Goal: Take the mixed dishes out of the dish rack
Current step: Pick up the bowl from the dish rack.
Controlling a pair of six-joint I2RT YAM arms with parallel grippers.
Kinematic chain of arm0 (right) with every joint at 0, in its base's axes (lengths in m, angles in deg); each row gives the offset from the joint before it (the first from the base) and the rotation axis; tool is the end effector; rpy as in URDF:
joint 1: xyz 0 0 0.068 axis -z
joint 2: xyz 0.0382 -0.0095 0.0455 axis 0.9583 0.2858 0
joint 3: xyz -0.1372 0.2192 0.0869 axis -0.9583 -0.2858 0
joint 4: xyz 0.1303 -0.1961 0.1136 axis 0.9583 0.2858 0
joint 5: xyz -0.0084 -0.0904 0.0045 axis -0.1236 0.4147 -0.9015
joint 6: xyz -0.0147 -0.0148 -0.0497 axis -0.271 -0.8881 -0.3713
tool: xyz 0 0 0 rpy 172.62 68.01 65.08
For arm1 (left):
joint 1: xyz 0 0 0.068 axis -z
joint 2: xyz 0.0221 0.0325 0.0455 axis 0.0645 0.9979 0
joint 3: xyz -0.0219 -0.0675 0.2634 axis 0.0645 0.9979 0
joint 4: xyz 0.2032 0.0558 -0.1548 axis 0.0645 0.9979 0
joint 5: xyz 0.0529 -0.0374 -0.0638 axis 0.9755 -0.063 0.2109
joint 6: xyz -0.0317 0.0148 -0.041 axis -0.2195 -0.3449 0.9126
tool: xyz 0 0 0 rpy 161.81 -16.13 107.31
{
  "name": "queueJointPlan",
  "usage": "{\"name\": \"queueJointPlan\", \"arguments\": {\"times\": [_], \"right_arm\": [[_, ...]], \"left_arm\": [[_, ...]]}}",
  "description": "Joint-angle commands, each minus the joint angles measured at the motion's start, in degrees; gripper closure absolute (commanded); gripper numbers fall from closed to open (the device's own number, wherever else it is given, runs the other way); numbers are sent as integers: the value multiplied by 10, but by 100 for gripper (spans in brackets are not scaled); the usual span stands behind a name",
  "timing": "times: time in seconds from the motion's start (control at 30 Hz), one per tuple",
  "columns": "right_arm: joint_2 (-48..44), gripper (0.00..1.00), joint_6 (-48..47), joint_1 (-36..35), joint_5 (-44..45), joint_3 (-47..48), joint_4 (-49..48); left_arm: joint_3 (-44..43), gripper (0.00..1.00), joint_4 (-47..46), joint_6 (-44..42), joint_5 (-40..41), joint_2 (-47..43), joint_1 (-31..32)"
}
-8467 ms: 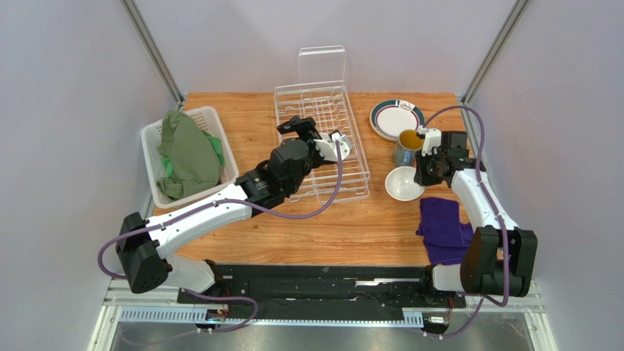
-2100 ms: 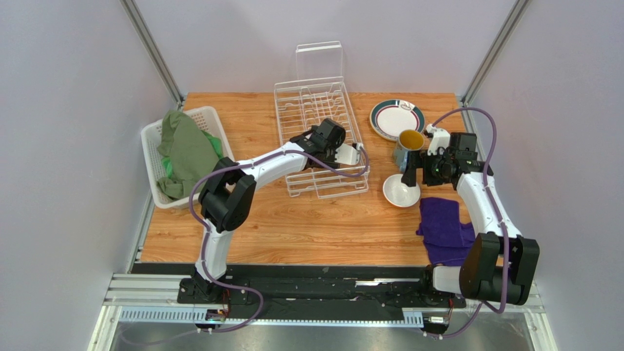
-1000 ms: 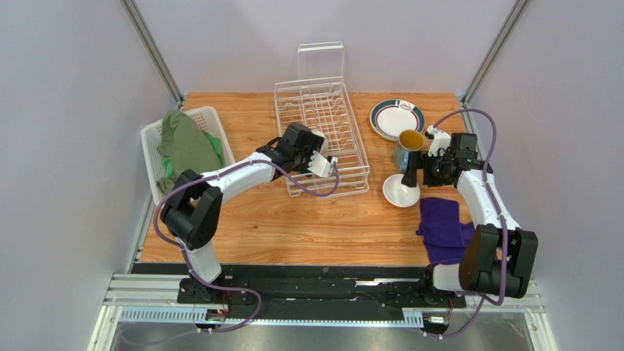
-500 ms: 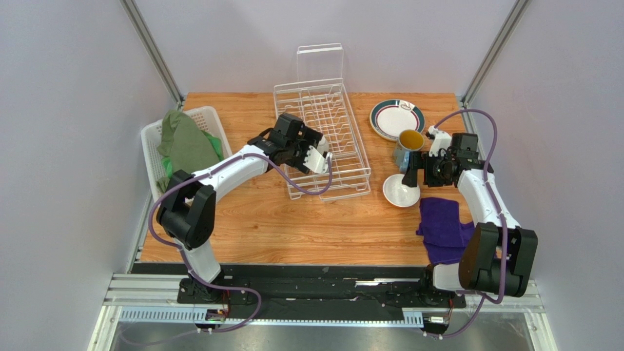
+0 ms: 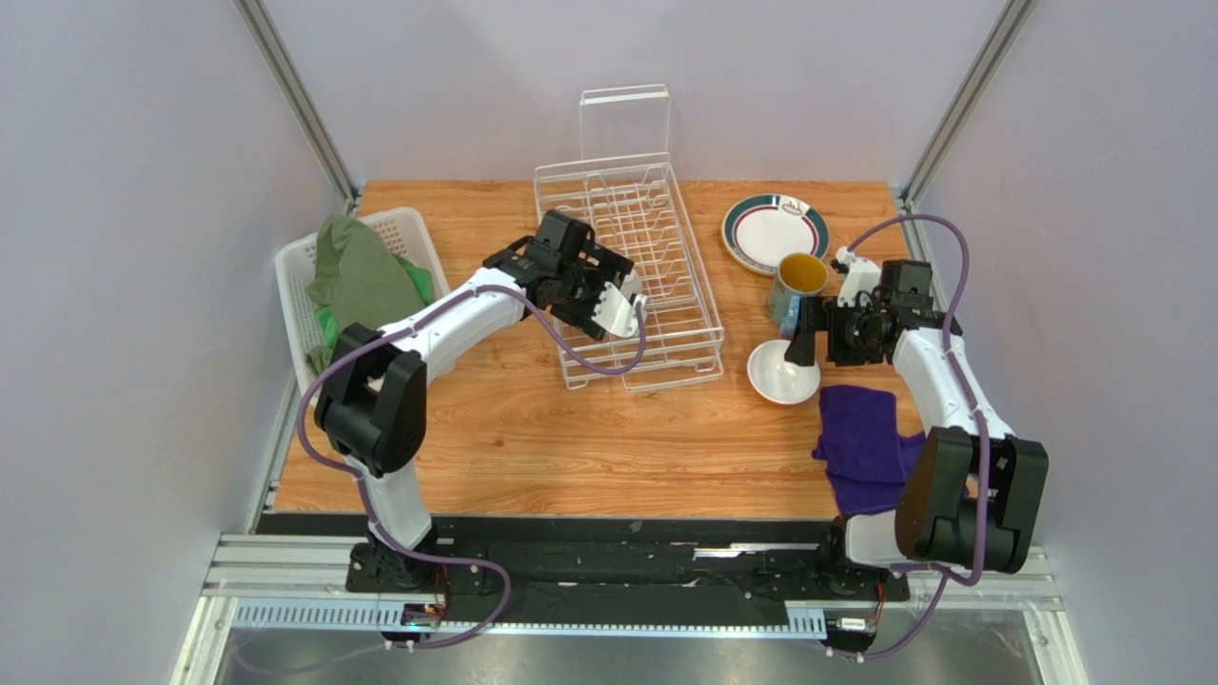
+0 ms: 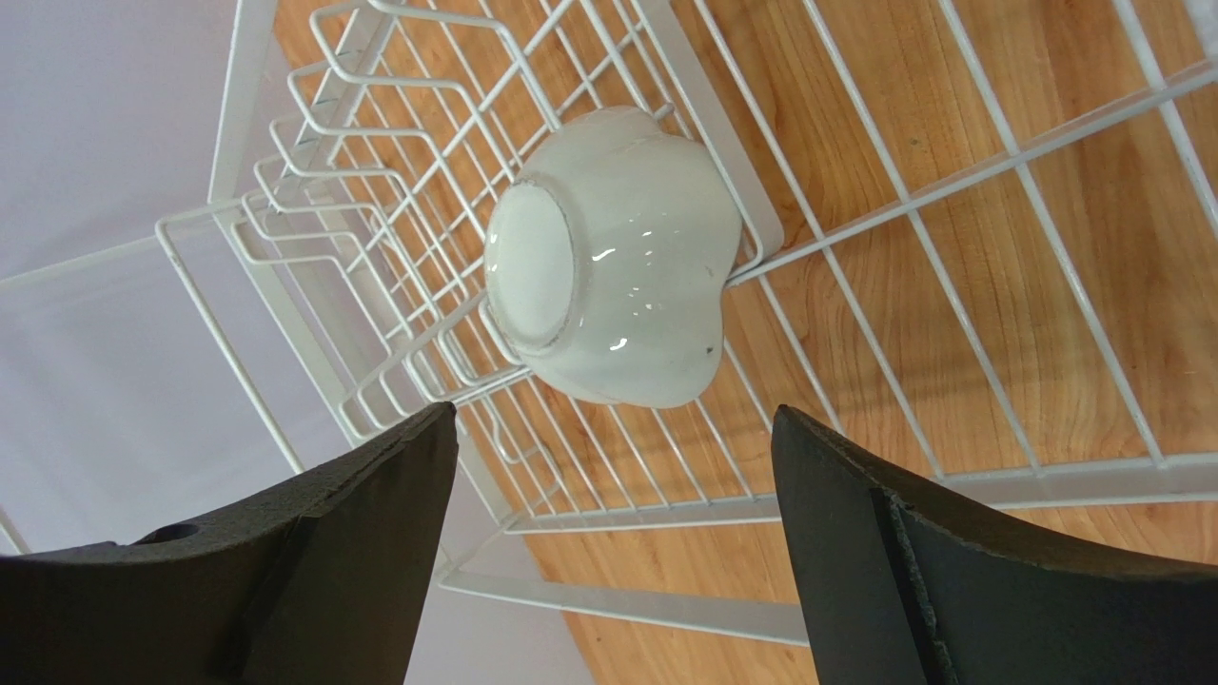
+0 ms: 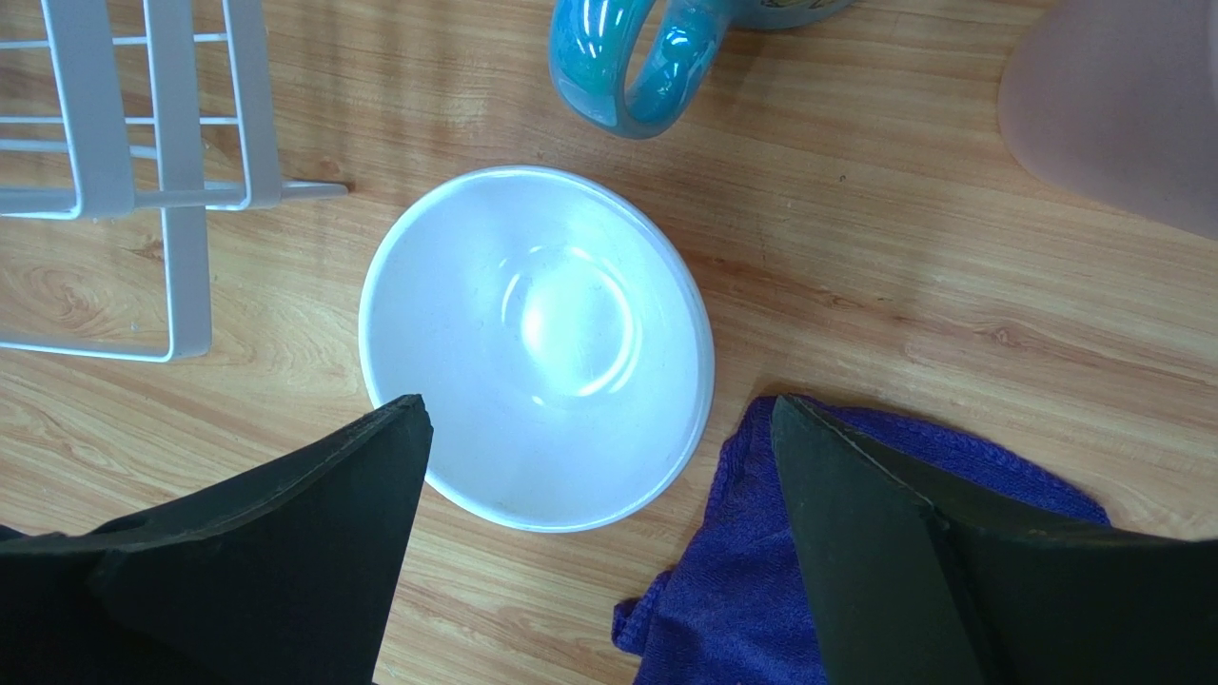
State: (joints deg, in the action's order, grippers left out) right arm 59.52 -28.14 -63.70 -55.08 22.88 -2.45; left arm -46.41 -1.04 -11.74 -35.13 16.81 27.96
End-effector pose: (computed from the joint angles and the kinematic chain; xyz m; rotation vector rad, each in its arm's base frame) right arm 0.2690 -0.0312 0.2371 -0.1815 2.5200 0.4073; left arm 0.3382 -0.2188 0.2549 2.0793 1.1332 0.1592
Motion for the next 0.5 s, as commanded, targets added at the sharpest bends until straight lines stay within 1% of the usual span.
{"name": "queueJointPlan", "arguments": {"times": [0.0,0.1,0.47], "right_arm": [[8,6,7,6,-8,3,-18],[12,6,9,7,-8,3,-18],[19,6,9,10,-8,5,-19]], "left_arm": [[-37,11,36,-26,-47,4,-12],[-45,11,51,-37,-58,13,-16],[-50,11,57,-61,-79,38,-26]]}}
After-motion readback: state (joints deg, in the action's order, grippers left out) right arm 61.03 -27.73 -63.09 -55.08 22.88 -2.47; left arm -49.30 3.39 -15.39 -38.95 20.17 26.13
